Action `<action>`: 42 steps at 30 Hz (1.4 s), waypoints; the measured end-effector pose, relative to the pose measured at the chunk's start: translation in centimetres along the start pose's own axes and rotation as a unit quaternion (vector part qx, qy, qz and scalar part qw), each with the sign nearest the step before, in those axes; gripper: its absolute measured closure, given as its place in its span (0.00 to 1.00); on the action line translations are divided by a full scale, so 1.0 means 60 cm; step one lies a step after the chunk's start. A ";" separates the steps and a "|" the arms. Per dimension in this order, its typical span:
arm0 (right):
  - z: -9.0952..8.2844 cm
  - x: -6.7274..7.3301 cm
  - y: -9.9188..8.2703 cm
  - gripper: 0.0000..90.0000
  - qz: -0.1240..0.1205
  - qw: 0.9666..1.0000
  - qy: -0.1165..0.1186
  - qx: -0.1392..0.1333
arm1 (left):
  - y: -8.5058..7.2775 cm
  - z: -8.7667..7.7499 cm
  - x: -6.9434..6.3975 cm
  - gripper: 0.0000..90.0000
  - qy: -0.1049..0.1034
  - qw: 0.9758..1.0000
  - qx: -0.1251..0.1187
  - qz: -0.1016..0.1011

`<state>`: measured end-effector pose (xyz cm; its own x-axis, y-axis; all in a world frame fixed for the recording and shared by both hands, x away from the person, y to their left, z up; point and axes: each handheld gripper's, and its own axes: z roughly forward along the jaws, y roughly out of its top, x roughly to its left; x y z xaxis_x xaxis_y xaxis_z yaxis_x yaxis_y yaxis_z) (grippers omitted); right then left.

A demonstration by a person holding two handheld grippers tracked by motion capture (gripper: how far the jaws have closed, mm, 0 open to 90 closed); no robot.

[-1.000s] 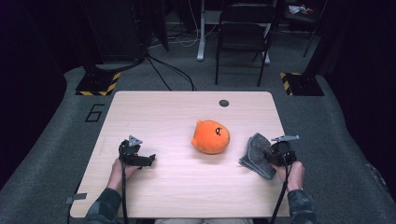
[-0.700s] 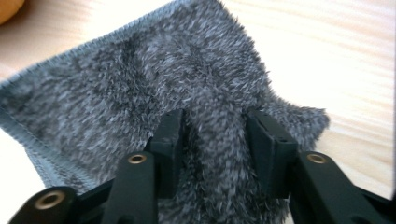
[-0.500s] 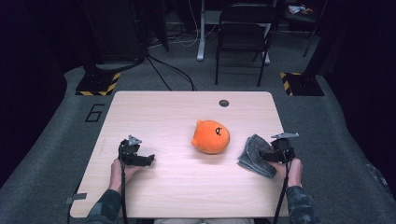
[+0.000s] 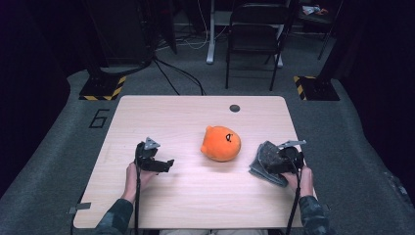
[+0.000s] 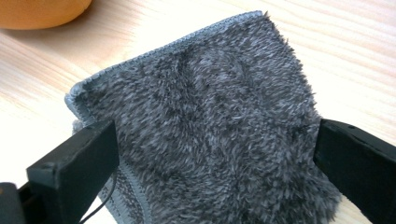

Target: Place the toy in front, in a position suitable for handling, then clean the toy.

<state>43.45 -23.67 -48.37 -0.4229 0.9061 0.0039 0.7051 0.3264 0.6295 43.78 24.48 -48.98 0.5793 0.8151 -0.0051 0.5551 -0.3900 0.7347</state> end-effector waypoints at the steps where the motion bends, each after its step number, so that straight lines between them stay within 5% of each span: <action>1: -0.001 0.001 0.001 0.00 -0.007 1.000 -0.007 -0.003 | 0.008 0.001 -0.011 0.03 -0.006 1.000 -0.009 0.005; 12: 0.001 0.008 0.000 0.00 -0.007 1.000 -0.017 -0.016 | 0.048 0.018 -0.038 0.08 -0.035 0.999 -0.039 0.004; 18: 0.008 0.013 -0.003 0.00 -0.010 1.000 -0.017 -0.022 | 0.073 0.041 -0.061 0.15 -0.058 0.997 -0.045 0.023; 29: 0.026 0.023 -0.007 0.00 -0.023 1.000 -0.013 0.002 | 0.101 0.081 -0.092 0.19 -0.079 0.994 -0.052 0.044; 42: 0.043 0.022 -0.021 0.00 -0.020 0.999 -0.015 0.033 | 0.107 0.105 -0.107 0.41 -0.097 0.993 -0.038 0.047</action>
<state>43.48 -22.16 -51.17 -0.4348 0.8994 -0.0447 0.7246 0.3789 0.5756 47.39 14.03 -48.48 0.7350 0.6755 -0.0585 0.4498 -0.4213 0.7875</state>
